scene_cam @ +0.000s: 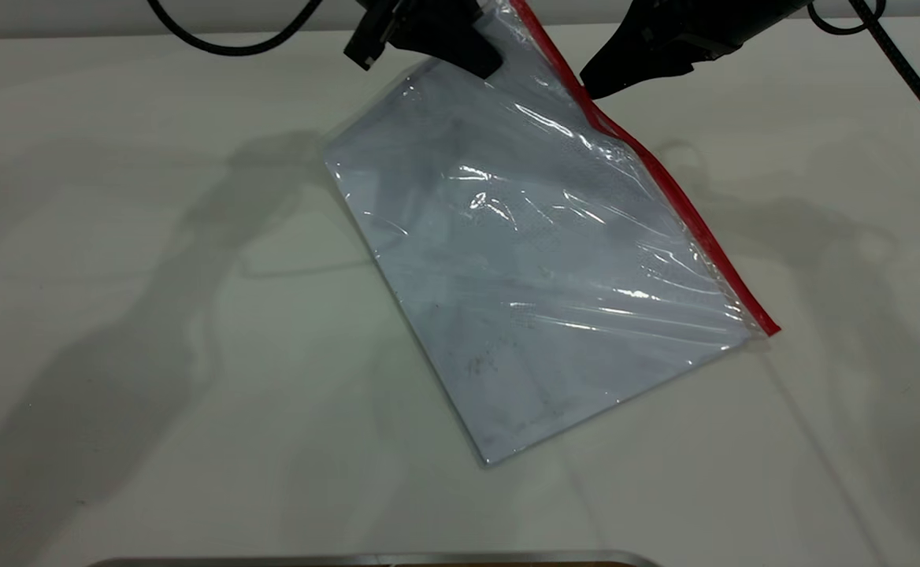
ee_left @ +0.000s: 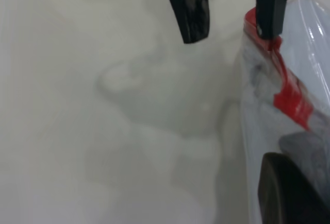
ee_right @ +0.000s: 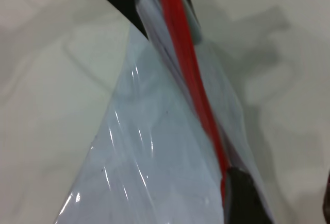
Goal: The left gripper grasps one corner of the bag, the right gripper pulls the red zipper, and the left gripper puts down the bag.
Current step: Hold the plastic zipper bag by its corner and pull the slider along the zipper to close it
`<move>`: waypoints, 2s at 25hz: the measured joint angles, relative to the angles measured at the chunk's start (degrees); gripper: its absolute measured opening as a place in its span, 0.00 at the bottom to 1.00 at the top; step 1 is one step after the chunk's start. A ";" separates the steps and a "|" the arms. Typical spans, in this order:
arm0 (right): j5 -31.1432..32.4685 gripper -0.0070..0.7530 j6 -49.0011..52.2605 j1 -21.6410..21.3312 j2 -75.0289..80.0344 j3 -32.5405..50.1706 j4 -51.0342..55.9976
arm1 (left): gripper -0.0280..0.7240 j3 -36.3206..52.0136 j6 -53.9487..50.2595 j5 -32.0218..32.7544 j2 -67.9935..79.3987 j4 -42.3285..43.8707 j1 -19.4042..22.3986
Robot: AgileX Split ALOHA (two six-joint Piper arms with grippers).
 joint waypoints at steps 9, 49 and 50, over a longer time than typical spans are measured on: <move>0.23 0.48 0.00 0.00 0.00 0.00 0.05 | 0.11 0.00 -1.47 -4.07 0.00 -1.48 -0.40; -2.67 0.05 5.30 0.00 0.00 0.00 -7.61 | 0.11 0.00 -5.87 -5.31 0.00 -1.96 -0.40; -2.70 0.05 6.43 0.00 0.00 0.00 -9.16 | 0.11 0.00 -5.91 -5.25 0.00 -1.96 -0.40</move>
